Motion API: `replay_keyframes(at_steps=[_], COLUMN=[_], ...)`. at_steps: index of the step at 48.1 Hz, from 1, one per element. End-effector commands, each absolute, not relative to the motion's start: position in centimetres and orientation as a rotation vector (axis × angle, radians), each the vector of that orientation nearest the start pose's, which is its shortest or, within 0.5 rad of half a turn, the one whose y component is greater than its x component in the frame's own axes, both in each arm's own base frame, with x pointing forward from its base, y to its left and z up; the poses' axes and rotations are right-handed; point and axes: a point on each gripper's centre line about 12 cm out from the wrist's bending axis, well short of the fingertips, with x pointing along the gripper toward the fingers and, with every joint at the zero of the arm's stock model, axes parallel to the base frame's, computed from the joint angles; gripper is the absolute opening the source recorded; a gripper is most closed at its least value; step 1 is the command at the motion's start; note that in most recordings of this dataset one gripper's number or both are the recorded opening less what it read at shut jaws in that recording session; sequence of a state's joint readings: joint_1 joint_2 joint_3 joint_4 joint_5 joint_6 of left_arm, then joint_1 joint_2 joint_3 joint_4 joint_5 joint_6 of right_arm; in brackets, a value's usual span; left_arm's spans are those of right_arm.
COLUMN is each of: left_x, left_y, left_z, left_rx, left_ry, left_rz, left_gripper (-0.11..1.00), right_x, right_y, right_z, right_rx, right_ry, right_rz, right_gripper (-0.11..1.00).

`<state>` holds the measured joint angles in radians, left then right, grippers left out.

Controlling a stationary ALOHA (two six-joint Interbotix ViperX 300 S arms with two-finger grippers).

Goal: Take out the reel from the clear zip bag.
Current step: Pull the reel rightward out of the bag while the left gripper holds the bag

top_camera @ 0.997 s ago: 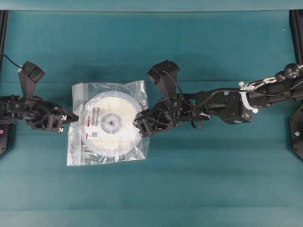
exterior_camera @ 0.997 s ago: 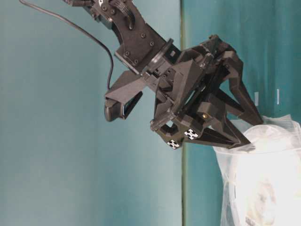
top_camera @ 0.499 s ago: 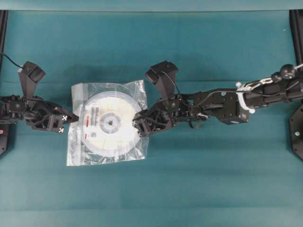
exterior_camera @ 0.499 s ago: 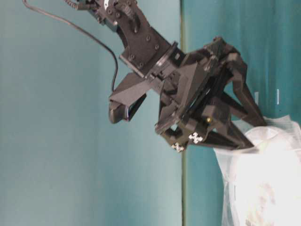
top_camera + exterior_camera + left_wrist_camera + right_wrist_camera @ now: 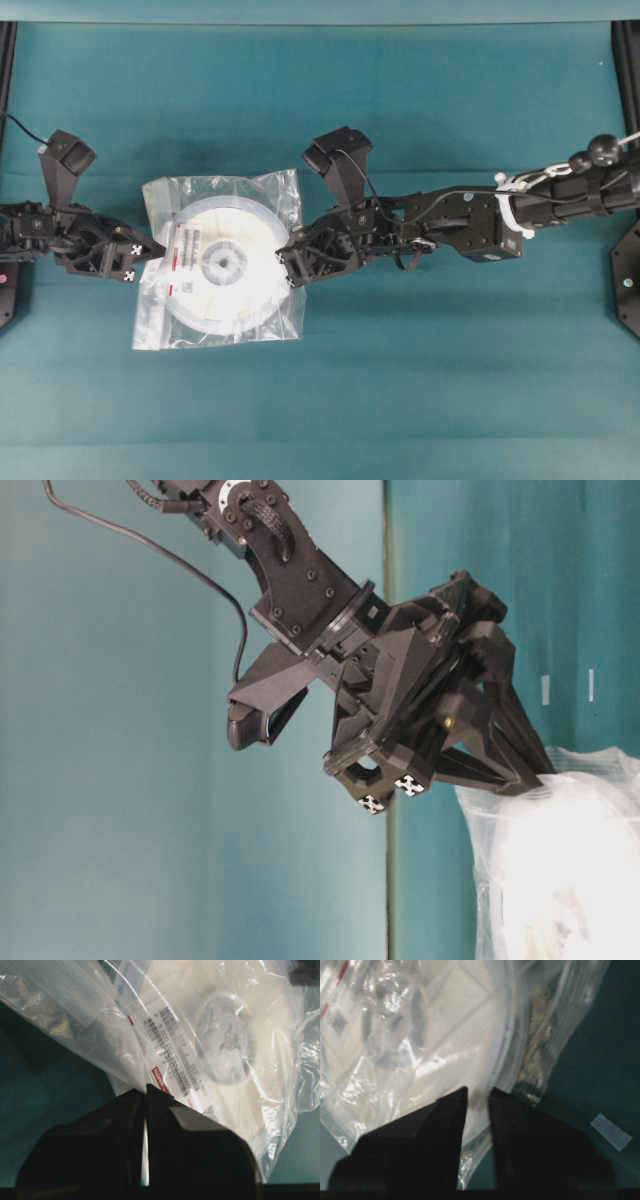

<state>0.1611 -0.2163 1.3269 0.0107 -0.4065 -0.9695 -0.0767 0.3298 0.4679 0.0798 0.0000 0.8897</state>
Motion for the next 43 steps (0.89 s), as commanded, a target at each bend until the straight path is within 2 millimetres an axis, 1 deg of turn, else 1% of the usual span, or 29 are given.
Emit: replay_keyframes(at_steps=[1, 4, 8, 14, 27, 33, 43], left_x=[22.0, 22.0, 22.0, 22.0, 22.0, 22.0, 22.2], left_y=[3.5, 3.5, 3.4, 3.5, 3.5, 3.4, 3.5], left_z=[9.2, 9.2, 9.2, 9.2, 9.2, 9.2, 9.2], left_rx=[-0.97, -0.97, -0.968, -0.97, -0.968, -0.968, -0.967], left_ry=[0.558, 0.558, 0.559, 0.557, 0.559, 0.558, 0.558], left_rz=[0.462, 0.462, 0.46, 0.461, 0.462, 0.46, 0.46], left_gripper=[-0.01, -0.01, -0.01, -0.01, -0.01, -0.01, -0.01], right_x=[44.7, 44.6, 44.5, 43.6, 42.0, 41.1, 39.1], right_y=[-3.3, -3.3, -3.3, -3.2, -3.1, -3.1, -2.9], right_z=[10.0, 10.0, 10.0, 9.8, 10.1, 10.4, 10.4], right_rx=[0.951, 0.951, 0.951, 0.95, 0.953, 0.953, 0.952], right_ry=[0.674, 0.674, 0.671, 0.683, 0.673, 0.675, 0.693], right_rz=[-0.44, -0.44, -0.439, -0.446, -0.445, -0.446, -0.456], right_gripper=[0.16, 0.12, 0.12, 0.12, 0.12, 0.12, 0.12])
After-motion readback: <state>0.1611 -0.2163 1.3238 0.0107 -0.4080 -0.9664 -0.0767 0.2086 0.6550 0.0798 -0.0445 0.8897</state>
